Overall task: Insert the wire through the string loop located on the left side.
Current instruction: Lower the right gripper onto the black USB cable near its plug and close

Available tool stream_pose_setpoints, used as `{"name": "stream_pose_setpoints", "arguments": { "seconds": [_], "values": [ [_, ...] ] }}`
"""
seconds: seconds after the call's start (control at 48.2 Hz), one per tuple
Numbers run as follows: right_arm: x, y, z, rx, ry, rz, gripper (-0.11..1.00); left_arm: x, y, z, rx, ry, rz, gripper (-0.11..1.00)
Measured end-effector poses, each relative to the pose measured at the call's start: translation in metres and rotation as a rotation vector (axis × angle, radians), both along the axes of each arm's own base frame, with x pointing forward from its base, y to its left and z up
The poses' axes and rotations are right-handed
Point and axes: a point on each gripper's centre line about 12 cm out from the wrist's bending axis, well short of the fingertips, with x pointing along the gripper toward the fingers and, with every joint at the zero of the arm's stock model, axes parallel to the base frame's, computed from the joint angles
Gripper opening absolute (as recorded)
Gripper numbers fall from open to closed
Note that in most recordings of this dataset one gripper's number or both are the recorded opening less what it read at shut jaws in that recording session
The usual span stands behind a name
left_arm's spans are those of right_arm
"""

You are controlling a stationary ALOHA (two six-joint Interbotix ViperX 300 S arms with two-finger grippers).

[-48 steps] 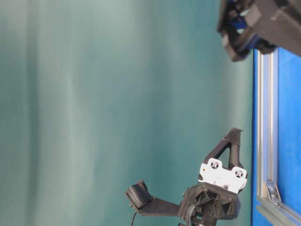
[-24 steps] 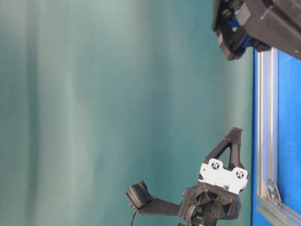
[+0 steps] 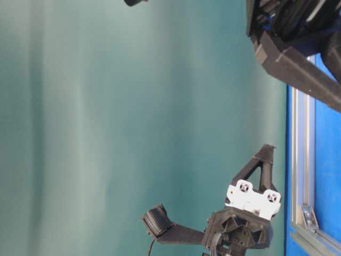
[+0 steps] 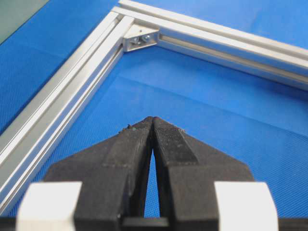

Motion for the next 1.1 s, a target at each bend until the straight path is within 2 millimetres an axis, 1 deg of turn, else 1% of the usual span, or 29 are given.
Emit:
{"name": "stream_pose_setpoints", "arguments": {
  "seconds": [0.145,0.311,0.581,0.705,0.83,0.954,1.037,1.099],
  "values": [
    [0.000,-0.001,-0.003,0.007,0.010,-0.014,0.94,0.000,0.000,0.000,0.000,0.000,0.000,0.00],
    [0.001,-0.004,-0.032,0.007,0.085,-0.049,0.94,0.000,0.000,0.000,0.000,0.001,0.000,0.00],
    [0.005,-0.006,-0.062,0.035,0.121,-0.093,0.94,0.000,0.000,0.000,0.000,0.000,0.000,0.00],
    [0.008,-0.004,-0.072,0.046,0.135,-0.098,0.94,0.000,0.000,0.000,0.000,0.001,0.000,0.00],
    [0.010,-0.002,-0.073,0.049,0.131,-0.097,0.91,0.000,0.000,0.000,0.000,0.000,0.000,0.00],
    [0.010,-0.002,-0.072,0.049,0.128,-0.095,0.82,0.000,0.000,0.000,0.000,0.000,0.000,0.00],
    [0.010,-0.001,-0.073,0.047,0.129,-0.093,0.63,0.000,0.000,0.001,0.000,-0.001,0.000,0.00],
    [0.010,-0.001,-0.073,0.046,0.129,-0.091,0.46,-0.001,0.000,0.000,0.000,0.001,0.002,0.00]
  ]
}}
